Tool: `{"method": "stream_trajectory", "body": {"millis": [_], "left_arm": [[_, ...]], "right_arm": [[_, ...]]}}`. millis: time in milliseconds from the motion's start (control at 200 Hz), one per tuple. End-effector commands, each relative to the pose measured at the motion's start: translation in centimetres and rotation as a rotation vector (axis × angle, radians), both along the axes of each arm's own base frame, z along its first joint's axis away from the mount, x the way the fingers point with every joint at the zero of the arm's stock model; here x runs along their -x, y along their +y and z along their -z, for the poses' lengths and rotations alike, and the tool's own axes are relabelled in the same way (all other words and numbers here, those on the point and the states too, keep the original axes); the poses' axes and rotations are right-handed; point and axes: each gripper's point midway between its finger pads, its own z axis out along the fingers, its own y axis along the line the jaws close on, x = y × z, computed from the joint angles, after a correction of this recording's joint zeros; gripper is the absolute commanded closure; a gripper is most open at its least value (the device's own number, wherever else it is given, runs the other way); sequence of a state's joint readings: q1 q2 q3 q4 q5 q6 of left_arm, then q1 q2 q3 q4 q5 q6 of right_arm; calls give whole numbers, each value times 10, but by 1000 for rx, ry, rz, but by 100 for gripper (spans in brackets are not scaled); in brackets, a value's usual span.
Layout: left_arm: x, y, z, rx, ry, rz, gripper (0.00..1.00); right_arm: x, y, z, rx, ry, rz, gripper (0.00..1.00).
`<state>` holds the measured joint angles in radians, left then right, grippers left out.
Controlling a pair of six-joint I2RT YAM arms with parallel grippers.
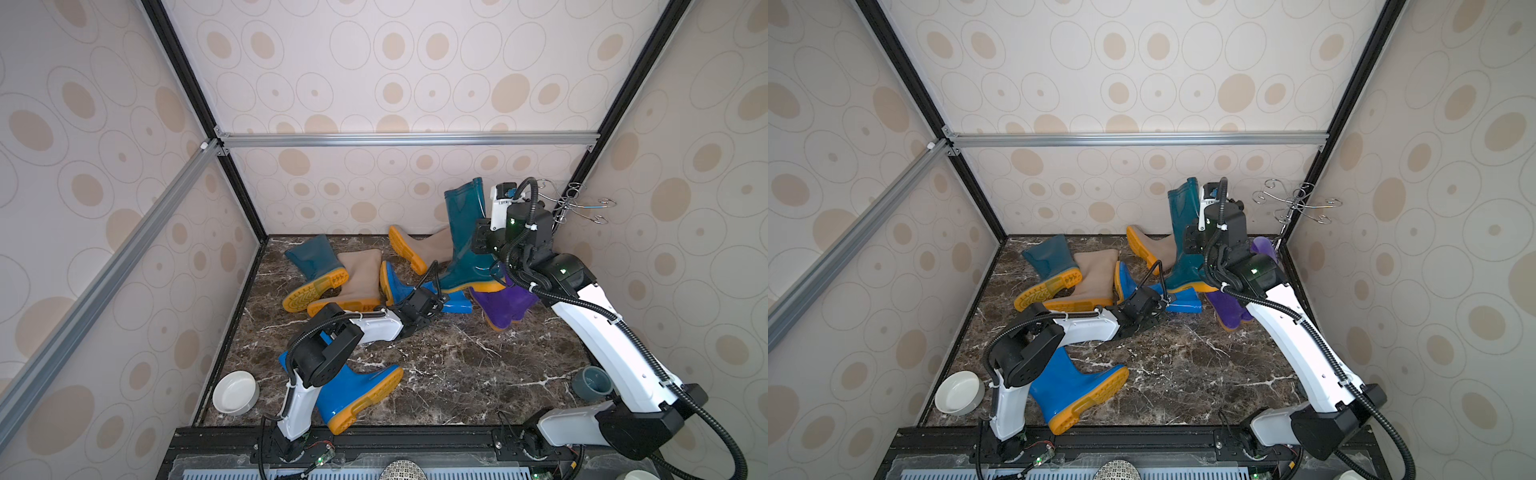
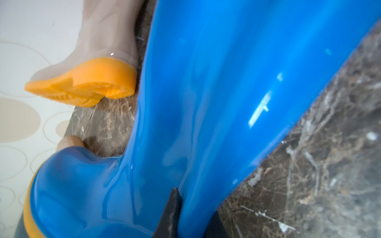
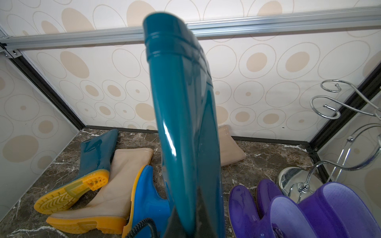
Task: Match and arrange rain boots in pairs
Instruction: Pick up the rain boot at the center of the board.
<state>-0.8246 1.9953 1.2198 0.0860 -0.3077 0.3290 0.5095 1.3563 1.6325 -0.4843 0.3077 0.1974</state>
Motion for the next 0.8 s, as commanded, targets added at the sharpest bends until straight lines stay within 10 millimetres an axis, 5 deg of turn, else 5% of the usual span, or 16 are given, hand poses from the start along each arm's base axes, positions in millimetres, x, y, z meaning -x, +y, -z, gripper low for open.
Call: {"method": "stream_trajectory", "body": {"millis": [0,325,530,795], "left_arm": [[-17,39,-27,63,-43,-153,100],[-19,79,-69,413,18,-233,100],[-19,87,-61,450,68,-236,100],[-18,86,-68,493,85,-201,100]], "right_arm": [[4,-3,-55,-103,-157,-4,100],[13,-16,-92,-229,-278,37,100],[21,-28,-122,-335,-394,77,100],[6,-38,-142,-363,-434,103,100]]}}
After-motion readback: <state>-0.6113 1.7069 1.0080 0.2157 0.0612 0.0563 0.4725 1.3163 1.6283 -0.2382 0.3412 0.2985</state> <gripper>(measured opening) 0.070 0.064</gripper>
